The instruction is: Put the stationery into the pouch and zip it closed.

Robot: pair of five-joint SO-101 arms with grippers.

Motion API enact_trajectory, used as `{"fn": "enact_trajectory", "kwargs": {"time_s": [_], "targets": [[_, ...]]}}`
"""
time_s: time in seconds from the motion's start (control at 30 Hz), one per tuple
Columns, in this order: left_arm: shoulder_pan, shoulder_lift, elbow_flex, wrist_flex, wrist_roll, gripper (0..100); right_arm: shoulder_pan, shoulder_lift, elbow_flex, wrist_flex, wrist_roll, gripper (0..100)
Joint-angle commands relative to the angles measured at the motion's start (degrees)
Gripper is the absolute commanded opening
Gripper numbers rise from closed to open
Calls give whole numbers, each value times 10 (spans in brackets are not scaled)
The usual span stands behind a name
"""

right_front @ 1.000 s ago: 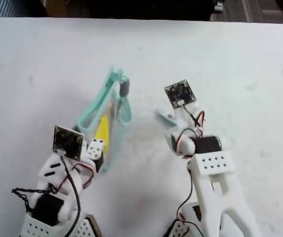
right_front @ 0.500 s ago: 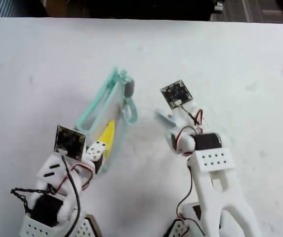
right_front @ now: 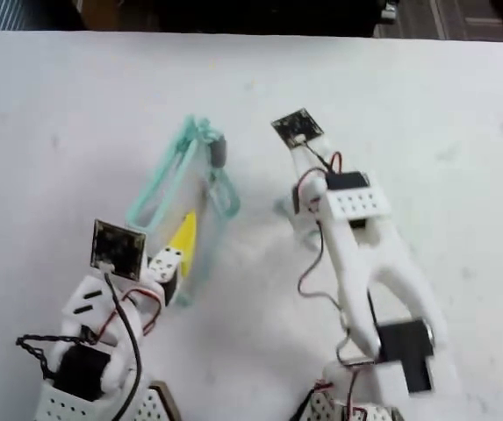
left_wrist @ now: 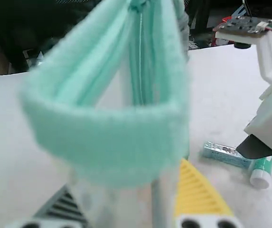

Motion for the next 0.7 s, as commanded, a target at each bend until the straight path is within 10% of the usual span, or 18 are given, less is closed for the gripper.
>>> {"fn": "enact_trajectory", "kwargs": {"time_s": [0.0, 0.67], "targets": [[-9, 1, -15, 1, -2, 150, -10, 57, -66, 2, 6, 240], [-5, 1, -15, 1, -2, 150, -11, 192, -145, -29, 5, 132]]}}
